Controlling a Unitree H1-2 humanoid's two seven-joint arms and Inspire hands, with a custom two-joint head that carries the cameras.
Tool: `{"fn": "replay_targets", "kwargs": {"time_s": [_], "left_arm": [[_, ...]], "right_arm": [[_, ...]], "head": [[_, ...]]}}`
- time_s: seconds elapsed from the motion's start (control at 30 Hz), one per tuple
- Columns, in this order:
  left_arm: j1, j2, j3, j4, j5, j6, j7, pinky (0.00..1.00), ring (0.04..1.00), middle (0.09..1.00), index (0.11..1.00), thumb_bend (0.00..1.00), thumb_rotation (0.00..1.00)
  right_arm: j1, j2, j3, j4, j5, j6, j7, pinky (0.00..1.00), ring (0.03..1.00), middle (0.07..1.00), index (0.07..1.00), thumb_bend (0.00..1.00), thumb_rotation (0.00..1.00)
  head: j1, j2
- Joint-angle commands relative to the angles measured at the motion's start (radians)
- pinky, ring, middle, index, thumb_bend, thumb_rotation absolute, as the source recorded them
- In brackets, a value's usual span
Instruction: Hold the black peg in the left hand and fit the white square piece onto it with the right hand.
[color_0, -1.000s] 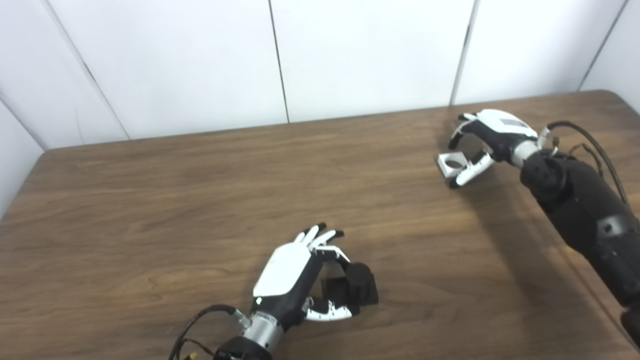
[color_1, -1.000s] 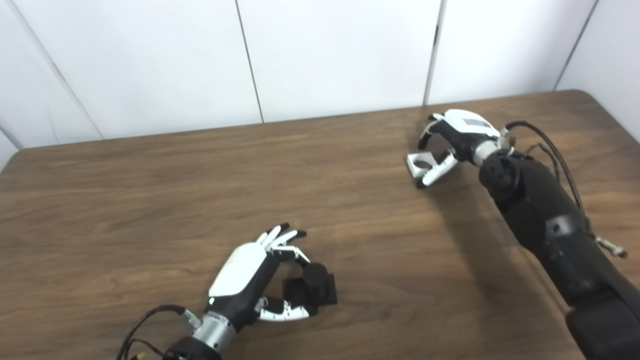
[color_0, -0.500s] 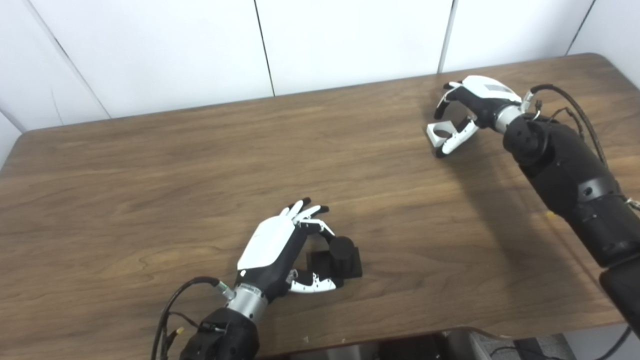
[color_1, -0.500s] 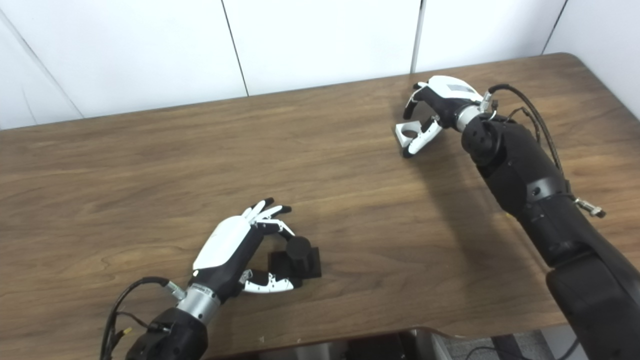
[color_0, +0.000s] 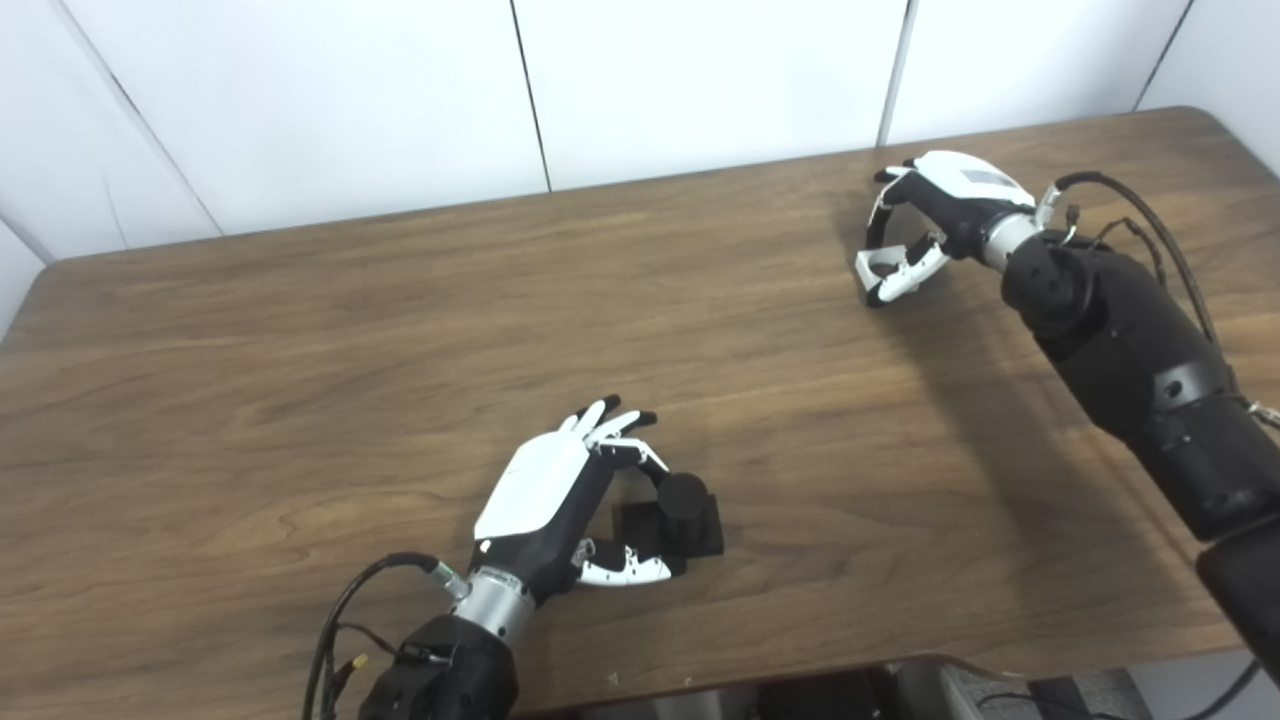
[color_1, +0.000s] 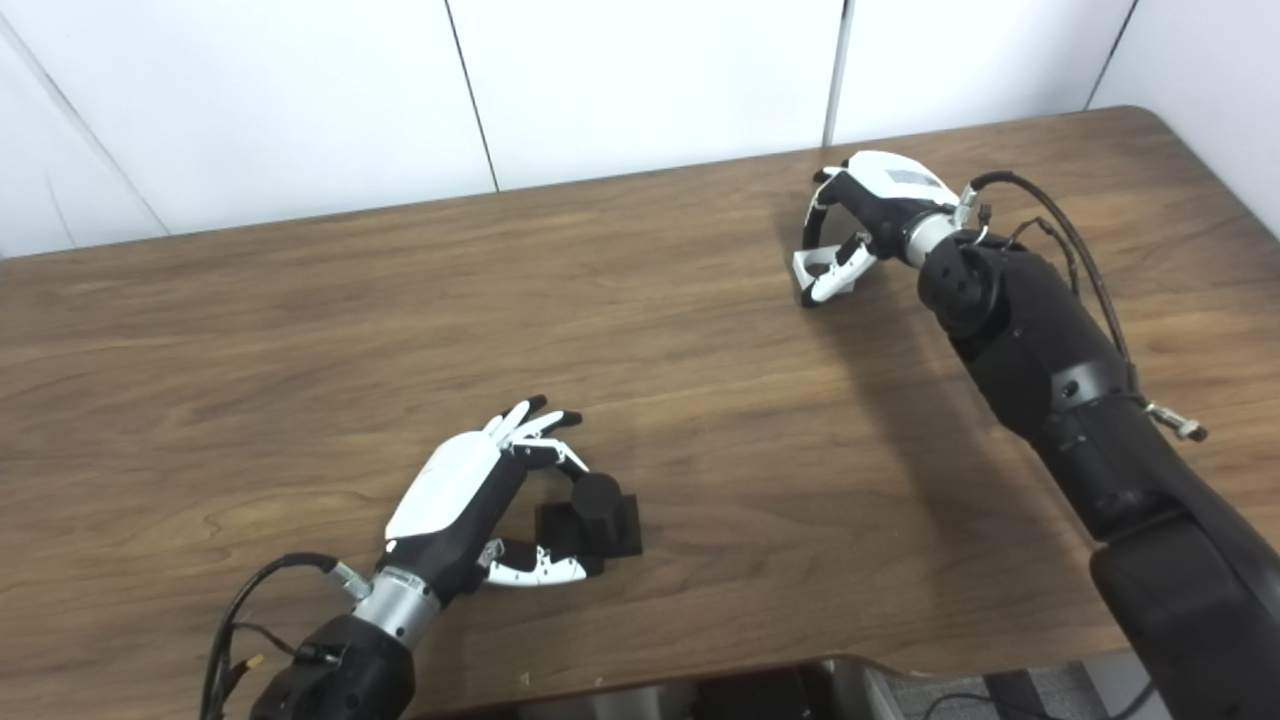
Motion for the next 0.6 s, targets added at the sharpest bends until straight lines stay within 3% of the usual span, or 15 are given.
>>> {"fn": "replay_targets", "kwargs": {"time_s": [0.0,0.57], "left_arm": [[0.003,0.006,0.0,-0.01,0.012,-0.001,-0.004,1.0,1.0,0.913,0.488,0.52,0.07],[0.011,-0.009,-0.013,0.001,0.04,-0.007,0.013,1.0,1.0,0.91,0.488,0.52,0.07]], "right_arm": [[-0.026,-0.007,-0.009,-0.015,0.001,-0.019,-0.025,0.94,1.0,0.931,0.491,0.52,0.15],[-0.014,-0.015,-0.008,-0.014,0.009,-0.044,-0.048,0.95,1.0,0.934,0.49,0.52,0.15]], "head": [[-0.001,-0.002],[0.009,-0.03]]}}
